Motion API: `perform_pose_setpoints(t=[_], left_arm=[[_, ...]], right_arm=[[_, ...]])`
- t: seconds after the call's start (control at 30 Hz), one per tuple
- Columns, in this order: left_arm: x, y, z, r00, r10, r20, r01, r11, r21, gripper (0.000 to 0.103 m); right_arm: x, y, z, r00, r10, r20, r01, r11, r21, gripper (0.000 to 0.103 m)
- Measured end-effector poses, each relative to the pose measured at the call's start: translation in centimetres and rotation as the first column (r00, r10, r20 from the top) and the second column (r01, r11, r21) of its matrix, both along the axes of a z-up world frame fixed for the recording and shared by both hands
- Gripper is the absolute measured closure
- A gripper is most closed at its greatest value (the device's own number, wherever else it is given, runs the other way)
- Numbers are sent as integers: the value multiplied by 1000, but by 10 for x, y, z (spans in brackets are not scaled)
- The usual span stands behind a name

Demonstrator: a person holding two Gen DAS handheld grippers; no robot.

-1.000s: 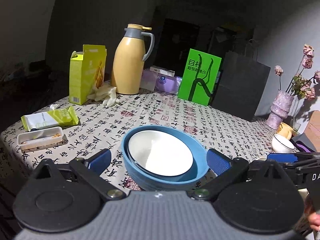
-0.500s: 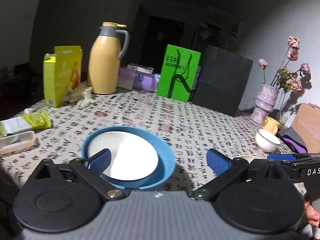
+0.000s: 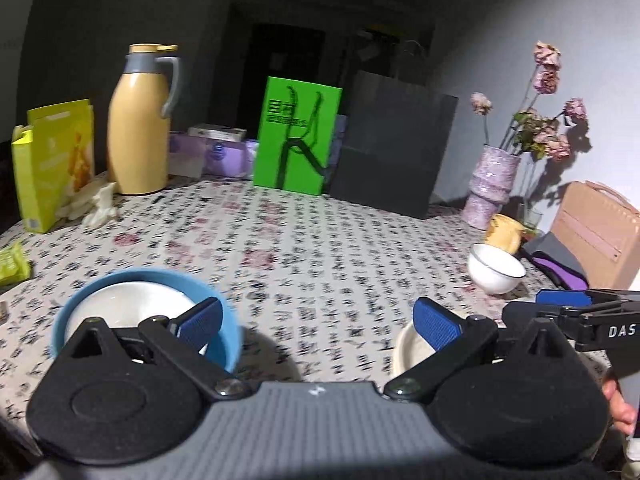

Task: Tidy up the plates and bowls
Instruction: 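Move both grippers toward the small white bowl beside the yellow mug, then close both grippers on the rim of the small white bowl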

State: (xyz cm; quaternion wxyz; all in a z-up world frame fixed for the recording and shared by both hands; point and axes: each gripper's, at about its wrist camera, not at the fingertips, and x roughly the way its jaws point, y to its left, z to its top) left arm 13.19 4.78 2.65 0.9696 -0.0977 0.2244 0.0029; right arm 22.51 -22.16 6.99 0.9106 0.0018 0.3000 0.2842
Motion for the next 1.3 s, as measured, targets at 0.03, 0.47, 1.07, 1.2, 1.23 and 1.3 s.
perform_pose_setpoints(t=[0.03,0.47,1.07,1.2,1.23,1.3], left_arm=[[4,-4,2,1000,-10,0,10,1000,-1,0],[66,-76,13,991,-130,-29,129,991,-20,0],[143,-144,19,975,-192,-115,183,980,-80,0],[161,-156,22,974,-188,-128,178,980,-88,0],[166,-158,22,974,-186,-132,175,980,-92,0],[176,-163,23,973,-183,-143,170,980,-99,0]], right_arm=[[3,-5,1,1000,-8,3,8,1000,1,0],[36,-72,4,995,-95,21,94,995,30,0],[95,-127,14,984,-176,21,175,984,28,0],[115,-137,19,981,-195,6,194,980,31,0],[121,-139,20,980,-199,-3,199,979,32,0],[132,-142,22,979,-205,-19,205,978,35,0]])
